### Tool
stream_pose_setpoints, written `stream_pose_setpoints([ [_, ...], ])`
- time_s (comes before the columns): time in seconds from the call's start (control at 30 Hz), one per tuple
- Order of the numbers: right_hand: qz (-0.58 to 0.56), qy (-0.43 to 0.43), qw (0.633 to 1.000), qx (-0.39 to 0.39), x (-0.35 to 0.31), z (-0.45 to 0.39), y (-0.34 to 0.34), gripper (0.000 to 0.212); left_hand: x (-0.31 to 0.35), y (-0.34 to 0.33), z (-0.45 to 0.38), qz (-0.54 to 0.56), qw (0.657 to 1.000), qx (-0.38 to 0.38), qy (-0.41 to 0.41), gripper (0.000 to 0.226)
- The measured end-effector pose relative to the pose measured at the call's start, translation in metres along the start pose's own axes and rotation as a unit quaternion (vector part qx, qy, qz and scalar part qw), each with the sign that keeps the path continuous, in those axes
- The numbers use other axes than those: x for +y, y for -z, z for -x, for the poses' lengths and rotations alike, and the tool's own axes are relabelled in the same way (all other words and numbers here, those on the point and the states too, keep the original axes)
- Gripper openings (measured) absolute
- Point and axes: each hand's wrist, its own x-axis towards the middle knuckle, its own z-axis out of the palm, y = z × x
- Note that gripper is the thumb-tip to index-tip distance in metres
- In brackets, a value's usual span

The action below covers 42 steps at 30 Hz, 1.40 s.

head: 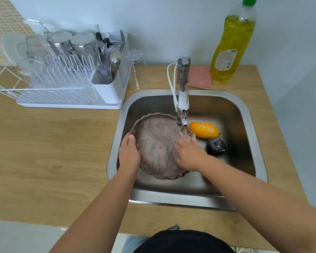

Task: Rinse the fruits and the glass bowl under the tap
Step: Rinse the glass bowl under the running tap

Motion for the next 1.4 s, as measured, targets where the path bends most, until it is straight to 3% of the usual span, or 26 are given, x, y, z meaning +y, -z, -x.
stream_pose_setpoints([
  [0.13,-0.145,0.096,0.98,-0.093,-0.028,0.038,-0.001,0.048,0.001,-0.008,0.001,0.007,1.0,0.005,0.013,0.04],
  [0.23,-0.132,0.134,0.98,-0.071,-0.052,0.024,0.013,0.05,-0.001,-0.014,0.003,0.023,0.999,-0.014,0.036,0.046],
  [0.33,-0.095,0.095,0.991,-0.022,-0.056,-0.008,0.02,0.06,-0.013,-0.018,-0.002,0.032,0.997,-0.041,0.059,0.055],
  [0.47,-0.019,0.019,1.0,0.012,-0.019,-0.027,0.03,0.068,-0.003,-0.013,0.004,0.03,0.995,-0.054,0.074,0.033],
  [0.6,0.061,-0.037,0.997,-0.026,0.002,-0.005,0.025,0.07,-0.005,-0.002,-0.005,0.043,0.996,-0.024,0.072,0.029],
  [0.67,0.048,-0.007,0.996,-0.073,-0.005,0.018,0.019,0.067,-0.011,0.001,-0.013,0.05,0.996,-0.026,0.065,0.029],
  [0.77,-0.075,0.074,0.985,-0.135,-0.024,0.038,0.021,0.058,-0.007,0.001,-0.009,0.05,0.997,-0.018,0.062,0.037],
  [0.9,-0.054,0.168,0.979,-0.103,-0.054,0.012,0.024,0.057,-0.013,-0.002,-0.009,0.046,0.996,-0.031,0.068,0.051],
  [1.07,-0.042,0.082,0.996,0.01,-0.048,-0.03,0.021,0.072,-0.009,0.0,-0.003,0.032,0.997,-0.035,0.068,0.037],
  [1.17,-0.027,0.019,0.999,0.038,-0.022,-0.032,0.015,0.079,-0.004,0.004,0.0,0.033,0.997,-0.023,0.06,0.037],
  [1.3,0.041,-0.047,0.998,-0.032,-0.012,-0.001,0.006,0.076,-0.004,0.007,0.001,0.036,0.998,-0.006,0.05,0.034],
  [1.4,-0.024,-0.034,0.992,-0.116,-0.031,0.034,0.012,0.065,-0.006,0.002,0.004,0.024,0.998,0.002,0.051,0.033],
])
